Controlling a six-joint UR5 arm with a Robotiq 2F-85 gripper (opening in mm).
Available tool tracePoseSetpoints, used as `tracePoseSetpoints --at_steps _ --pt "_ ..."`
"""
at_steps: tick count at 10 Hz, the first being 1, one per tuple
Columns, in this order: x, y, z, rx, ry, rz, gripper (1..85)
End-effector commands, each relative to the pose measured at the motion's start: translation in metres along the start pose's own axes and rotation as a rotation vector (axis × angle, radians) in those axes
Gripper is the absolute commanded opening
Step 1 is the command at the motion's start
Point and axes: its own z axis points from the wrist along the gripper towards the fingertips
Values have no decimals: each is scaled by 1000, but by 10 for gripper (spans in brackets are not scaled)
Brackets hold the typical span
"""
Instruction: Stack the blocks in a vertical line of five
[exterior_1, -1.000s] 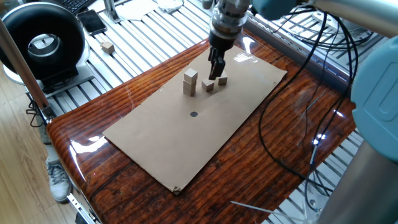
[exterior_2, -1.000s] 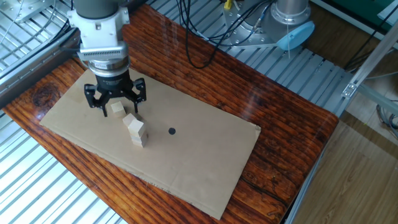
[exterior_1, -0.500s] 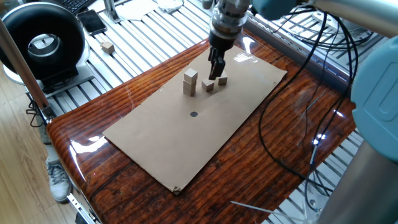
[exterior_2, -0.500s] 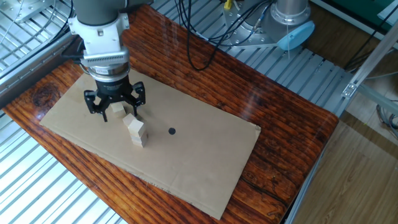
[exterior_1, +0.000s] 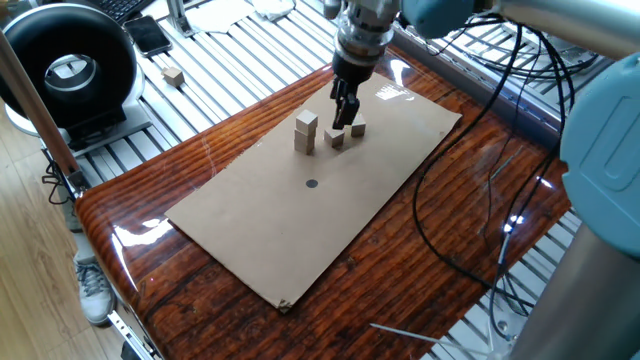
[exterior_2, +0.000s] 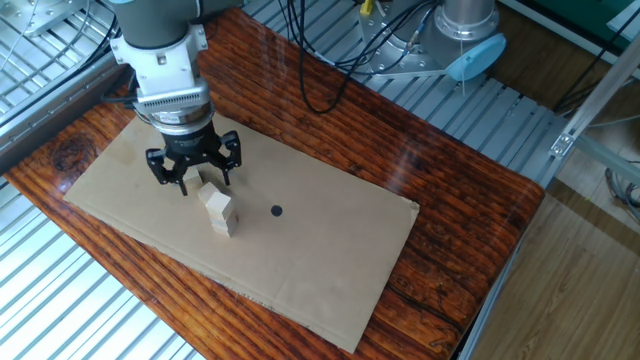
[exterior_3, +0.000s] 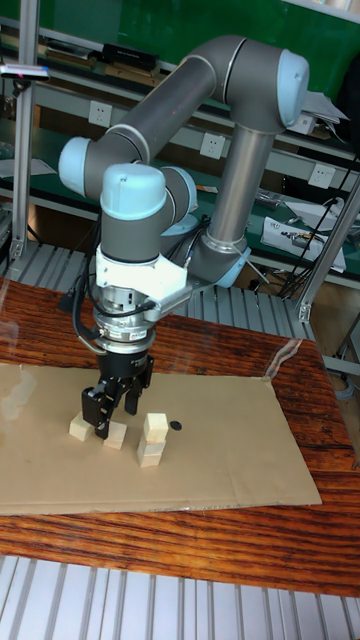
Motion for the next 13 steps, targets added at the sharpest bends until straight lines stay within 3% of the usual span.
tracePoseSetpoints --at_steps 1,5,10,12,13 --pt "-6 4 4 -15 -26 15 643" --pt "-14 0 14 -6 -60 -2 627" --pt "-6 -7 21 20 -47 -26 560" --pt "-5 -9 21 28 -41 -24 493" --pt "-4 -10 21 34 -36 -14 407"
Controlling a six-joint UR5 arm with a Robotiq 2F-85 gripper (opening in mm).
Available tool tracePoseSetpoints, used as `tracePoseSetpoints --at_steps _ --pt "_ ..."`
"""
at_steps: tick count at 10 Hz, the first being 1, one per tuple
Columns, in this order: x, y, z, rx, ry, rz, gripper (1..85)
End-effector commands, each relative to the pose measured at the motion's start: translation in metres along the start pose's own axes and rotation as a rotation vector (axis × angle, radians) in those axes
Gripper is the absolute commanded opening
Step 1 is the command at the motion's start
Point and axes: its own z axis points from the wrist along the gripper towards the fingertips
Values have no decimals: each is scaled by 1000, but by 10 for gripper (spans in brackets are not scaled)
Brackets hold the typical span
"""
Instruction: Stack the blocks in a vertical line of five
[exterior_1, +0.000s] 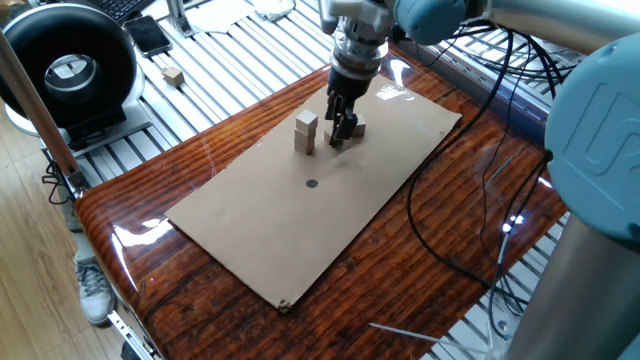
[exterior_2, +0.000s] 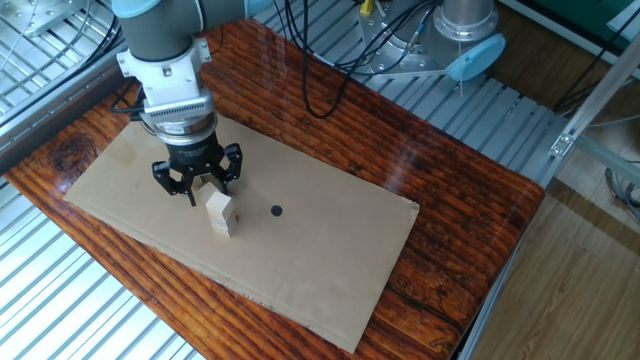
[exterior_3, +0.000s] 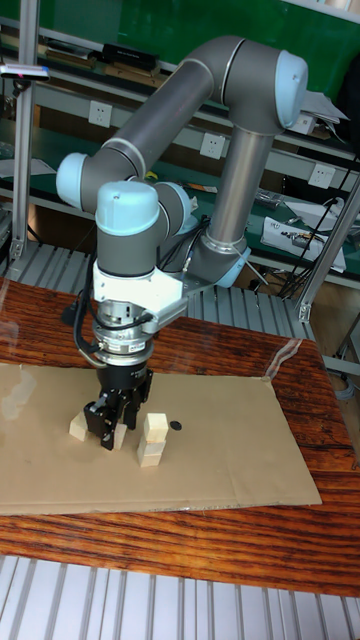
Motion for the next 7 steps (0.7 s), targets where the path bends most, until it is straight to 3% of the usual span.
tracePoseSetpoints --at_steps 1,4,7 --pt "0 -3 0 9 -8 26 337" --pt "2 -2 -6 8 1 69 207" --pt "2 0 -8 -1 0 107 207"
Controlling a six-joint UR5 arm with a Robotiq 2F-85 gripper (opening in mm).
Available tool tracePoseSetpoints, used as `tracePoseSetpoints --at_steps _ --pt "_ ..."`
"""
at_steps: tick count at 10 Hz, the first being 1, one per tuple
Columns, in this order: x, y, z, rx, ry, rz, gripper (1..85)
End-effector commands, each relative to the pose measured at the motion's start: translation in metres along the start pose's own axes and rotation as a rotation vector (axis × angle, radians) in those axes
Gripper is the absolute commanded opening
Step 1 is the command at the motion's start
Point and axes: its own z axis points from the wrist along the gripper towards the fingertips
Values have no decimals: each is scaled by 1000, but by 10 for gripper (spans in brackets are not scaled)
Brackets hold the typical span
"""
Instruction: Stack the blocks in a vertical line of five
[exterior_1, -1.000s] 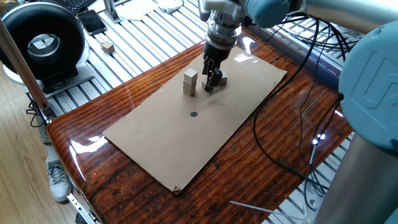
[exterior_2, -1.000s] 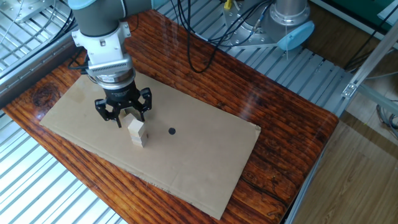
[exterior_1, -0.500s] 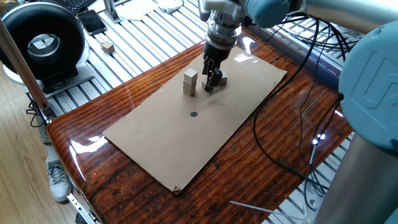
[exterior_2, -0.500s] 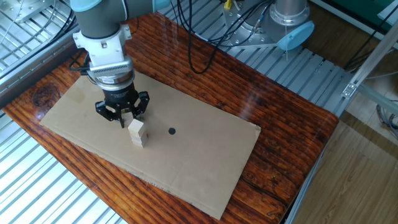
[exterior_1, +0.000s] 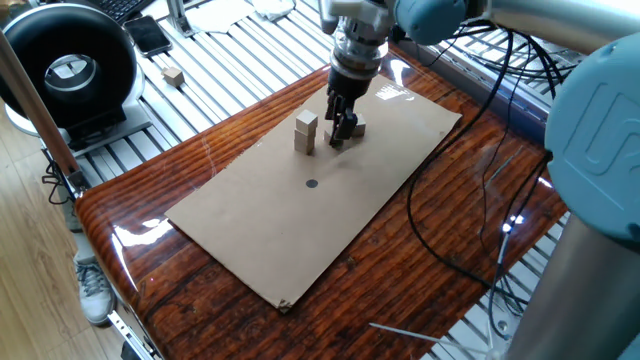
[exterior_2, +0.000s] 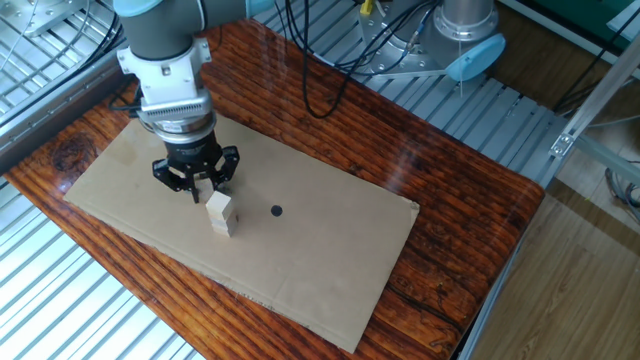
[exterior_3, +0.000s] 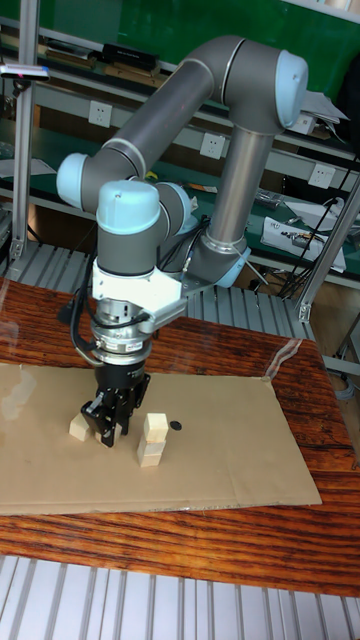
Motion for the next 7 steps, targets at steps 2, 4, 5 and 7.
tracePoseSetpoints --at_steps 2,4,5,7 --pt "5 2 -18 -10 7 132 120" --pt "13 11 -34 -26 35 220 93" --pt "11 15 -40 -36 33 264 87" --pt "8 17 -56 -36 41 351 43"
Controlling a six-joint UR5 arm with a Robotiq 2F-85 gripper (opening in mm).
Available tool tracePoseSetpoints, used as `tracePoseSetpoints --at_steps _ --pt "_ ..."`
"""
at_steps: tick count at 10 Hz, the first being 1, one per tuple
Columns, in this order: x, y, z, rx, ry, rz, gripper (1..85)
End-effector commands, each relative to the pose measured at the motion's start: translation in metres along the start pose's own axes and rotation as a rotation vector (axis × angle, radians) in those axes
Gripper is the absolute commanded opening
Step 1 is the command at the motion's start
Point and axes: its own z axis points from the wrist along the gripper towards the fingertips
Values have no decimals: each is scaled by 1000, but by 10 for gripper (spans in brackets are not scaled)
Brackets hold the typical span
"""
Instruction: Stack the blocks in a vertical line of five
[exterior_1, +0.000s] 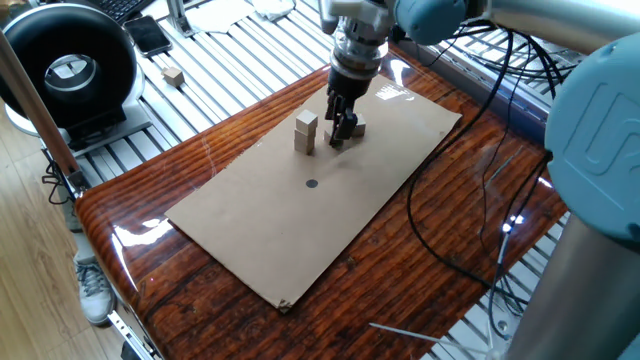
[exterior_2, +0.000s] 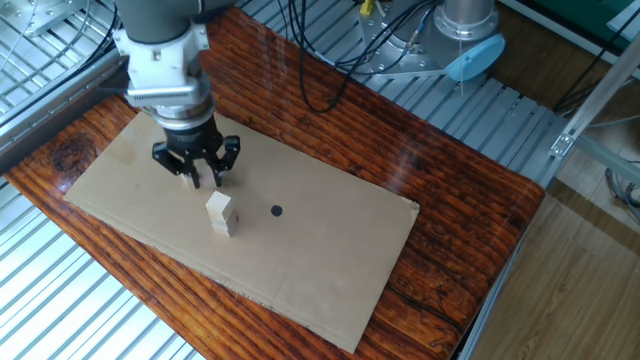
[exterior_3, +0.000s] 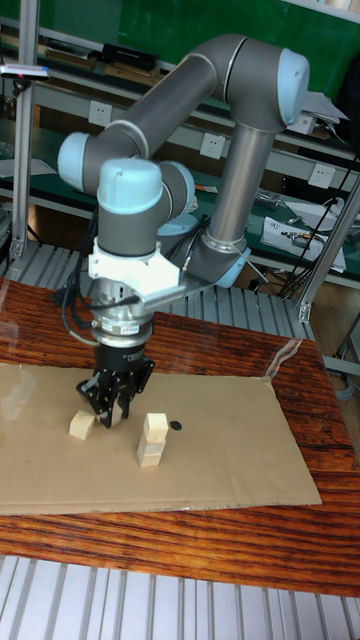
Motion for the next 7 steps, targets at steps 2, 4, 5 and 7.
tracePoseSetpoints --at_steps 2,4,5,7 --pt "-2 4 -33 20 -5 231 10" --pt "-26 -3 -35 31 -102 406 10" --pt "-38 -2 -36 8 -149 511 10" --pt "-40 -10 -37 32 -164 557 10"
